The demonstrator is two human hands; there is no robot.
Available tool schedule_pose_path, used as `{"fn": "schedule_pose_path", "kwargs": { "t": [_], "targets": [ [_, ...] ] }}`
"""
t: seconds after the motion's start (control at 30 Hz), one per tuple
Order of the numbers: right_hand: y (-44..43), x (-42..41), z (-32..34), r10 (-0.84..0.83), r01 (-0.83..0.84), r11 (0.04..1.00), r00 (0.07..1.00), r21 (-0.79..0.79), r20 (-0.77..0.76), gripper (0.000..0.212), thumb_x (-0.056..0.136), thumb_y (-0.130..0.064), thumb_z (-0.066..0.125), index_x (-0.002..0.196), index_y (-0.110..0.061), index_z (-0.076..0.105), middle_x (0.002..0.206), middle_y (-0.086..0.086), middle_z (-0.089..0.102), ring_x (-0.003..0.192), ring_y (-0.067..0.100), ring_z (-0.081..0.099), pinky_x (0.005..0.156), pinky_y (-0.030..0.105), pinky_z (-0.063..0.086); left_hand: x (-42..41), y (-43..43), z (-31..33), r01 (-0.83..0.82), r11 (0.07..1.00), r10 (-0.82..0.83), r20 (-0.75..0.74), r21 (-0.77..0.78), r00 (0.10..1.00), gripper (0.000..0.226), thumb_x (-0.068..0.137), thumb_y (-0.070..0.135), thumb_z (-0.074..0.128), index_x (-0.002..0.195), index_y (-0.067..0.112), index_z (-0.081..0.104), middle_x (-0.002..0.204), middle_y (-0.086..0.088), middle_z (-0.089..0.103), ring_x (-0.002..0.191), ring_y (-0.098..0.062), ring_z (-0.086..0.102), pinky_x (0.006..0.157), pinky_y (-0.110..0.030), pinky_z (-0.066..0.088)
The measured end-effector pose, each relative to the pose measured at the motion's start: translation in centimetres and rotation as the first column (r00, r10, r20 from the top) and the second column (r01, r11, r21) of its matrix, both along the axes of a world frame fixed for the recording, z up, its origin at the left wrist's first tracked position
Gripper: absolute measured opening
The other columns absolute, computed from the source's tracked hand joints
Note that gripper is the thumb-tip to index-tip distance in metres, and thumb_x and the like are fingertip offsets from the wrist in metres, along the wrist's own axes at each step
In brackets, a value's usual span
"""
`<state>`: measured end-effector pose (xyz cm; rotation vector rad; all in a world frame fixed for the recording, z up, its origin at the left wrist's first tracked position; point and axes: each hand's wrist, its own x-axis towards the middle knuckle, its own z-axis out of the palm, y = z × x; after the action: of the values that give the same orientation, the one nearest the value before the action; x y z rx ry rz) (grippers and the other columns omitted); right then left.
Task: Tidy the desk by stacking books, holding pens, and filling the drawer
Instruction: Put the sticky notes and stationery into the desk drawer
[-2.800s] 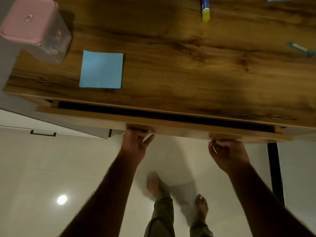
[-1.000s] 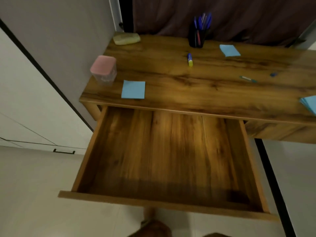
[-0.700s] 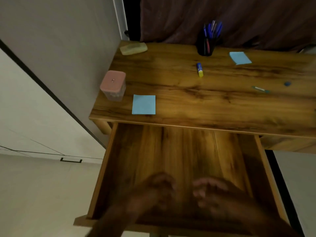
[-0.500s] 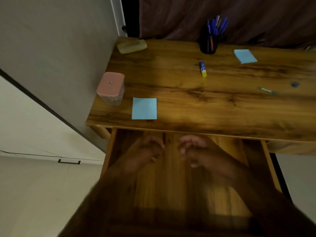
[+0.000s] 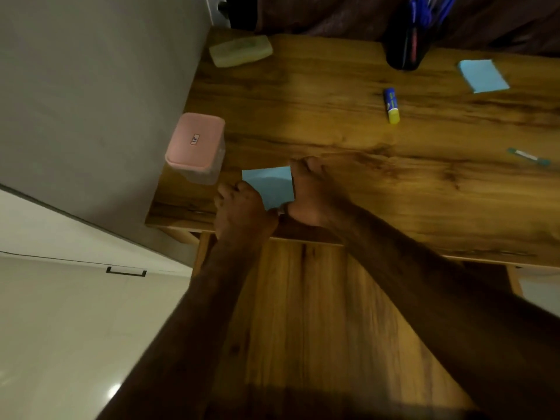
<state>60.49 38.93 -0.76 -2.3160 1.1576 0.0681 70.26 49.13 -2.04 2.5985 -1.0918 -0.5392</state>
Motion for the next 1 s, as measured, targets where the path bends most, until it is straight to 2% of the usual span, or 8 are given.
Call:
{"fn": "schedule_pose_path", "kwargs": {
  "t": [0.17,0.3,0.5,0.7,0.8,0.87,0.97,1.0],
  "targets": [
    [-1.1,0.2,-0.3,0.0,0.002,0.999,0.999,0.049,-0.04,0.092,0.062,-0.035,0.091,0.138,-0.018,0.042,0.142,0.004,0.033,0.13,0.026,0.039,0.099,0.044,0.048,0.1,0.1,0.1,-0.084,0.994,0.075,-0.122,-0.073,0.99,0.096,0.066,0.046,0.087,0.136,0.003,0.037,0.134,-0.019,0.039,0.125,-0.039,0.042,0.102,-0.047,0.04],
    [-0.8,-0.8,-0.5,0.018,-0.019,0.999,1.0,0.05,0.024,0.082,0.058,-0.031,0.092,0.124,-0.022,0.045,0.132,0.004,0.037,0.125,0.025,0.041,0.093,0.045,0.051,-0.6,0.4,0.1,-0.119,0.982,0.088,-0.205,-0.147,0.975,0.084,0.063,0.035,0.09,0.129,0.009,0.044,0.132,-0.014,0.042,0.127,-0.034,0.038,0.098,-0.044,0.038],
    [-0.4,-4.2,-0.4,0.015,-0.011,0.997,0.999,0.082,-0.052,0.095,0.051,-0.039,0.095,0.131,-0.026,0.045,0.136,0.003,0.035,0.126,0.025,0.04,0.096,0.045,0.048,-2.6,0.5,-0.1,-0.156,0.969,0.066,-0.412,-0.19,0.909,0.062,0.066,0.019,0.082,0.115,0.021,0.043,0.116,-0.008,0.06,0.109,-0.03,0.061,0.086,-0.054,0.055],
    [-0.4,-11.5,-1.1,0.036,-0.04,0.999,0.981,0.017,0.19,0.049,0.072,-0.027,0.084,0.113,-0.023,0.058,0.123,0.0,0.052,0.114,0.02,0.049,0.088,0.036,0.047,-8.3,-0.6,0.9,0.046,0.984,-0.104,-0.34,-0.174,0.935,0.056,0.078,0.015,0.08,0.128,0.014,0.054,0.114,-0.002,0.063,0.105,-0.023,0.063,0.085,-0.043,0.057],
    [-1.5,-16.5,-1.1,0.035,-0.089,0.988,0.928,0.127,0.371,0.038,0.074,-0.012,0.081,0.105,-0.023,0.063,0.11,-0.003,0.064,0.101,0.015,0.06,0.078,0.03,0.048,-12.9,-2.2,2.0,0.132,0.98,-0.159,-0.188,-0.148,0.969,0.072,0.071,0.027,0.086,0.133,0.021,0.051,0.118,-0.003,0.05,0.112,-0.026,0.054,0.094,-0.047,0.05],
    [-2.9,-20.8,-0.9,0.008,-0.083,0.986,0.889,0.145,0.458,0.034,0.072,-0.007,0.08,0.099,-0.021,0.065,0.103,-0.007,0.058,0.093,0.011,0.057,0.074,0.024,0.045,-17.1,-3.7,3.1,0.156,0.975,-0.179,-0.141,-0.161,0.974,0.084,0.068,0.028,0.088,0.14,0.024,0.045,0.127,-0.006,0.044,0.114,-0.024,0.049,0.093,-0.043,0.048],
    [-5.9,-27.9,0.8,-0.03,-0.055,0.987,0.857,0.15,0.514,0.035,0.071,-0.007,0.081,0.097,-0.025,0.065,0.101,-0.01,0.047,0.088,0.007,0.053,0.069,0.014,0.04,-23.4,-6.8,4.8,0.112,0.957,-0.205,-0.352,-0.267,0.913,0.077,0.072,0.009,0.086,0.136,0.013,0.045,0.115,0.001,0.053,0.096,-0.008,0.058,0.075,-0.018,0.051],
    [-6.9,-30.7,1.4,-0.053,-0.034,0.987,0.849,0.154,0.526,0.037,0.072,-0.01,0.081,0.1,-0.026,0.065,0.106,-0.007,0.048,0.091,0.008,0.053,0.07,0.011,0.039,-25.7,-8.0,5.3,0.1,0.953,-0.223,-0.443,-0.285,0.868,0.07,0.072,0.006,0.086,0.132,0.009,0.049,0.111,0.001,0.06,0.094,-0.01,0.063,0.074,-0.017,0.053]
  ]
}}
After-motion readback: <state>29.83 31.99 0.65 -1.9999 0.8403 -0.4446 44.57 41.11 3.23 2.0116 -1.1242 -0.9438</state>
